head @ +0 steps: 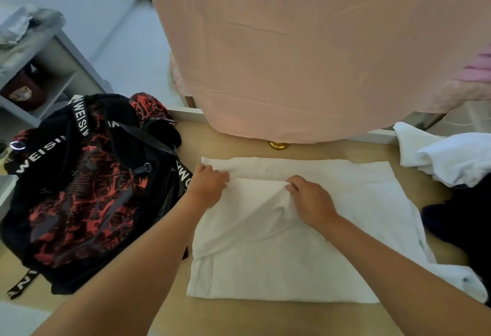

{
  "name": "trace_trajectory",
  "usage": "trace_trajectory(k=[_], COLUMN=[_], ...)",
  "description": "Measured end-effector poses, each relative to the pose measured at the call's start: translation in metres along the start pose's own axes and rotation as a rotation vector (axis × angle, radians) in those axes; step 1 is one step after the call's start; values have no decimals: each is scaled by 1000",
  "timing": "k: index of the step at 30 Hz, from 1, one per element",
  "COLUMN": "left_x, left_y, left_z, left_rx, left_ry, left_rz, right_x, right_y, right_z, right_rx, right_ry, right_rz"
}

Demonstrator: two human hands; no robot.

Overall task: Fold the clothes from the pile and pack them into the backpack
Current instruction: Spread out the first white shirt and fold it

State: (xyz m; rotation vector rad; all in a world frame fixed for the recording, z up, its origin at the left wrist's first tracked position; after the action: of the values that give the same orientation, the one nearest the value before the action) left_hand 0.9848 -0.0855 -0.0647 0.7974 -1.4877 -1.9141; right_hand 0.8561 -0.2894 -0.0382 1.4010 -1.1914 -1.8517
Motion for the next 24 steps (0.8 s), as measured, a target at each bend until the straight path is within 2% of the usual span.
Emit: trace_trajectory(k=[4,6,8,10,12,14,16,19,22,24], left_x=[-16,3,41,85,119,133,130,127,114,111], left_y=[23,27,31,29,16,-6,-15,-17,-8,-3], left_z=[2,14,28,44,60,71,74,75,76,78], left_rx=[284,379,446,427,325,192,186,220,225,181], left_ry=[231,202,46,-139,-266,-250,-167,-166,-110,-132], left_rz=[128,163,257,379,412,401,433,462,512,511], right_x=[18,39,55,60,61,65,72,73,79,80], right_y=[11,3,4,8,8,7,15,32,45,45], right_z=[-6,1,12,23,34,43,47,43,29,20], right_rx=[26,-47,-31,51,75,72,125,184,100,-25], right_ry=[44,2,-51,-48,-56,-107,-169,-219,-371,-391], right_rz=[75,194,244,261,271,256,219,150,-44,-121])
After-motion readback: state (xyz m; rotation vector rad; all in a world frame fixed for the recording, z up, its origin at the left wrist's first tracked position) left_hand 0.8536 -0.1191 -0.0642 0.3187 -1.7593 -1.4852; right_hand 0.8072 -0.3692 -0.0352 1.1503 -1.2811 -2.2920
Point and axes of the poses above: each hand's wrist, its own z-axis away from the middle knuckle, its own y-axis out of the back of the hand, x = y × z, the point moved 9 cm from there along -z, towards the middle knuckle, and after that the axes turned 7 degrees about x, right-handed, at the moved point
